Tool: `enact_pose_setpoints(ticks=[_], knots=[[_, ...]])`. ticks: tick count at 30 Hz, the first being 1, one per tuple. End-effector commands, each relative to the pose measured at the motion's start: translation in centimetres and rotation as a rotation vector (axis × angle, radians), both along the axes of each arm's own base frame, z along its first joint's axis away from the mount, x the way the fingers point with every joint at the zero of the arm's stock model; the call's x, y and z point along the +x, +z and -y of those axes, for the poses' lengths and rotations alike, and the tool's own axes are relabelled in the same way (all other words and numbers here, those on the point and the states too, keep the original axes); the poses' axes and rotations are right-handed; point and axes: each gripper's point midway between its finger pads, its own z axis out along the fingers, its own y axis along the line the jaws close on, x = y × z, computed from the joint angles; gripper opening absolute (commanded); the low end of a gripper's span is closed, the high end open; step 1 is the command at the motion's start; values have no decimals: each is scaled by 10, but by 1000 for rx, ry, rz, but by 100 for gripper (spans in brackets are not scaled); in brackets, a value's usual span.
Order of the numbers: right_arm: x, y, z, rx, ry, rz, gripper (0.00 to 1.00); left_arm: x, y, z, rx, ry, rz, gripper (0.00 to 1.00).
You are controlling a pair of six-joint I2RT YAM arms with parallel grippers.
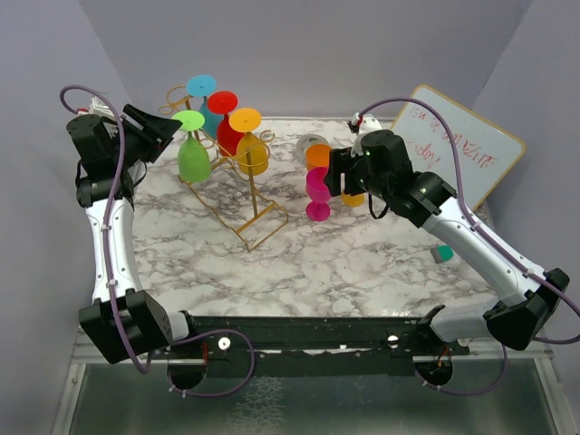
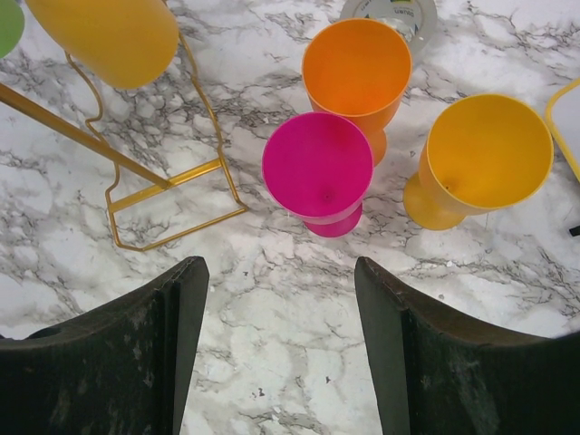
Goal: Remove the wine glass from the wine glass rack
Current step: Pick up the wine glass from the wine rack.
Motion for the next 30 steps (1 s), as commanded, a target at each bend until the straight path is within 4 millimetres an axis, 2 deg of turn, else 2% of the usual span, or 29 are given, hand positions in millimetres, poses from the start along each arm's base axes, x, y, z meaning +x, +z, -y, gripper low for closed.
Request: enact_pose_setpoints(ticks=[1, 7, 10, 15, 25, 30], knots=[[-3, 5, -2, 29, 6, 6, 71, 5, 6, 4, 35, 1, 17, 60], [-4, 7, -2, 36, 6, 10, 71, 10, 0, 5, 36, -2, 1, 56], [-5, 8, -1, 40, 7, 14, 72, 12, -1, 3, 40, 19, -1, 50], [-5, 6, -3, 42, 9, 7, 71, 17, -3, -1, 36, 52, -10, 49], [-5, 5, -4, 41, 16, 4, 71, 25, 7, -1, 12, 53, 44, 48], [-6, 3, -4, 41, 19, -3, 71, 30, 9, -2, 19, 52, 52, 43]])
